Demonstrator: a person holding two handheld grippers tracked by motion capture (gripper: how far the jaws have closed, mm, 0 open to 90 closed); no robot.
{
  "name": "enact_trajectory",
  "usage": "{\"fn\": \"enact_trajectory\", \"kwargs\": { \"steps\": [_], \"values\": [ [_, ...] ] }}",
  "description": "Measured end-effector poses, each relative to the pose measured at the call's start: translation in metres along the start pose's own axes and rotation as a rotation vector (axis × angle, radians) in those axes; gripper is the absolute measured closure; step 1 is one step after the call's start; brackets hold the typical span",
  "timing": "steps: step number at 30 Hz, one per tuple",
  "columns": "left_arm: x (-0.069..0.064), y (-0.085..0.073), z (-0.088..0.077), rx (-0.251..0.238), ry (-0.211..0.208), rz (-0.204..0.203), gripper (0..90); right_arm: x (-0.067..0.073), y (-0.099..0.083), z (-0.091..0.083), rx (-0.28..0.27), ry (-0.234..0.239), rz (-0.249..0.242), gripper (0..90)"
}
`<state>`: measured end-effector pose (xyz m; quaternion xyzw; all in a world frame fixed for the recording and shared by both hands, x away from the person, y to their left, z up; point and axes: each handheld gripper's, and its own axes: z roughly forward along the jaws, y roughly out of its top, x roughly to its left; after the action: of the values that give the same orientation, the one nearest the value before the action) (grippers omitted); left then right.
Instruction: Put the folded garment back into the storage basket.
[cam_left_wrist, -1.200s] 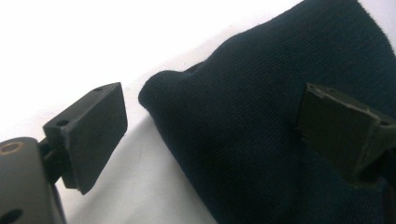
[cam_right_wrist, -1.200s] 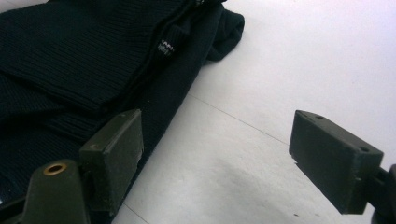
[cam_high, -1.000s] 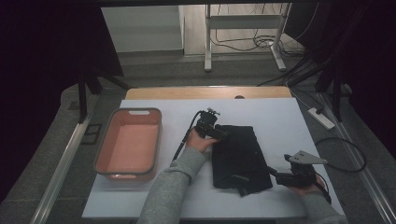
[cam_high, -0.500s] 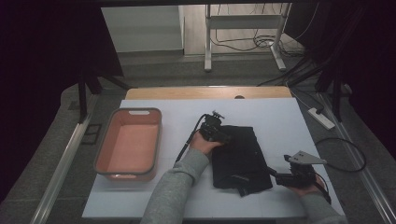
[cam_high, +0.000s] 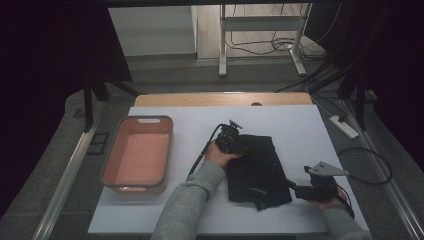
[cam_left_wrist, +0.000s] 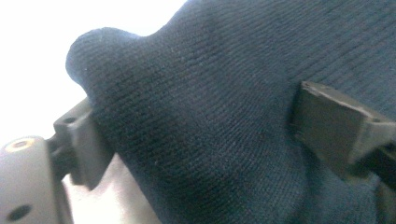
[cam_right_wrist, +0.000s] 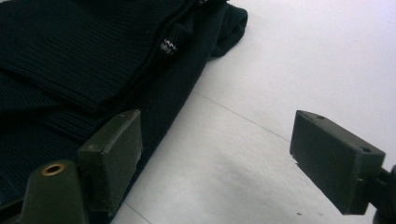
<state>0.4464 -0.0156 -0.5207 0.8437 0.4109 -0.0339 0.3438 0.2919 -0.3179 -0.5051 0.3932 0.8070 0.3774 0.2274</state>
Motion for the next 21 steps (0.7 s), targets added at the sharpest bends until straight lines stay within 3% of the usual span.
{"fn": "enact_trajectory", "kwargs": {
  "steps": [3, 7, 12, 21],
  "values": [
    [-0.002, 0.000, -0.001, -0.006, -0.007, 0.013, 17.8, 0.000, 0.000, 0.000, 0.001, 0.001, -0.002, 17.8],
    [-0.009, 0.000, -0.005, -0.012, -0.010, 0.061, 38.2, 0.000, 0.000, 0.001, 0.002, 0.001, -0.003, 17.7],
    [-0.014, 0.000, -0.008, -0.015, 0.004, 0.085, 53.1, 0.000, 0.000, 0.001, 0.003, 0.003, -0.003, 17.8],
    [-0.024, 0.000, -0.014, -0.020, 0.047, 0.165, 57.8, -0.001, 0.000, 0.001, 0.006, 0.000, 0.000, 17.8]
  ]
}}
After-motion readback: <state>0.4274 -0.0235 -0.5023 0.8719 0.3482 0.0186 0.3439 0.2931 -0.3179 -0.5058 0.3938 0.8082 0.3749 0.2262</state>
